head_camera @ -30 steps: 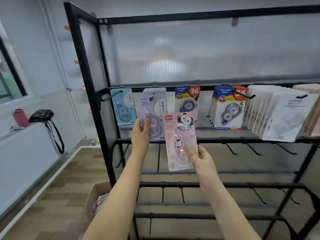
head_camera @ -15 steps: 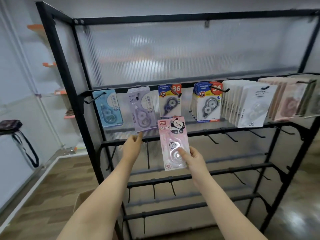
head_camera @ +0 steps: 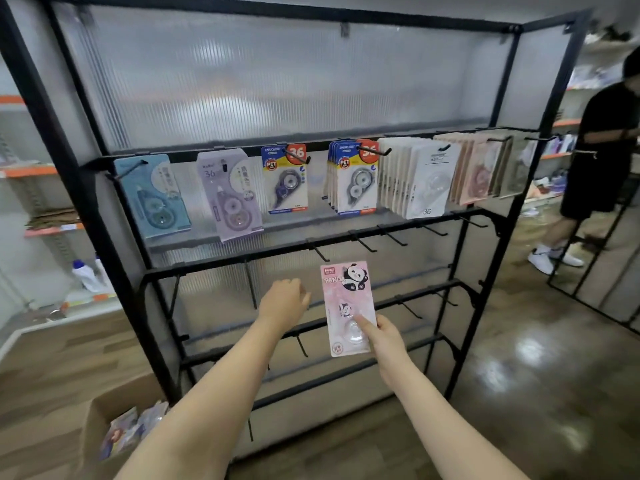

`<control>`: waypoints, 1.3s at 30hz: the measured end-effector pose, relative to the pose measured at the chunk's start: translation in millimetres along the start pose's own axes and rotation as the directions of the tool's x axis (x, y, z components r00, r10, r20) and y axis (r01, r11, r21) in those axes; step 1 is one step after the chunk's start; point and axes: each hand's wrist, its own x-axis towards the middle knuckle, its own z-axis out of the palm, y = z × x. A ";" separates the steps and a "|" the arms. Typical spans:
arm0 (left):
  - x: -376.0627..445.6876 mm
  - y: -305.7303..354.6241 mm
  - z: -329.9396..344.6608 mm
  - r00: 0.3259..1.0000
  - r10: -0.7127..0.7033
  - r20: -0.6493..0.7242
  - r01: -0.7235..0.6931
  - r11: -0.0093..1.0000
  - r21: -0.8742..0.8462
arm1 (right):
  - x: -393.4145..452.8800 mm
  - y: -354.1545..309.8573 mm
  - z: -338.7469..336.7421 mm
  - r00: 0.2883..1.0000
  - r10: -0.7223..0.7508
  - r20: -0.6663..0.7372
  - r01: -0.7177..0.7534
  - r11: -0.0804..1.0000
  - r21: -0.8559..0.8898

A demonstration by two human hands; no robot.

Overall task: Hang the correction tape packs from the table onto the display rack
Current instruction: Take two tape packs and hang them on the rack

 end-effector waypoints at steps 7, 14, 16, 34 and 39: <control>4.8 0.0 33.8 0.989 -0.072 0.132 0.041 0.974 0.221 | 32.1 10.6 0.3 0.999 -0.002 0.033 0.006 0.993 -0.117; 32.9 -2.6 60.0 0.972 -0.181 0.150 0.140 0.958 0.249 | 102.2 15.5 6.5 0.998 0.001 0.058 0.009 0.986 -0.168; 38.6 -7.0 69.2 0.970 -0.191 0.150 0.149 0.956 0.253 | 122.4 17.2 8.6 0.998 0.001 0.068 0.011 0.983 -0.181; 88.0 -40.9 107.3 0.937 -0.312 0.158 0.258 0.922 0.287 | 247.9 43.1 50.0 0.941 0.273 0.198 -0.204 0.928 -0.311; 81.2 -39.6 105.1 0.938 -0.307 0.158 0.250 0.920 0.302 | 248.1 48.0 59.1 0.953 0.276 0.123 -0.220 0.913 -0.344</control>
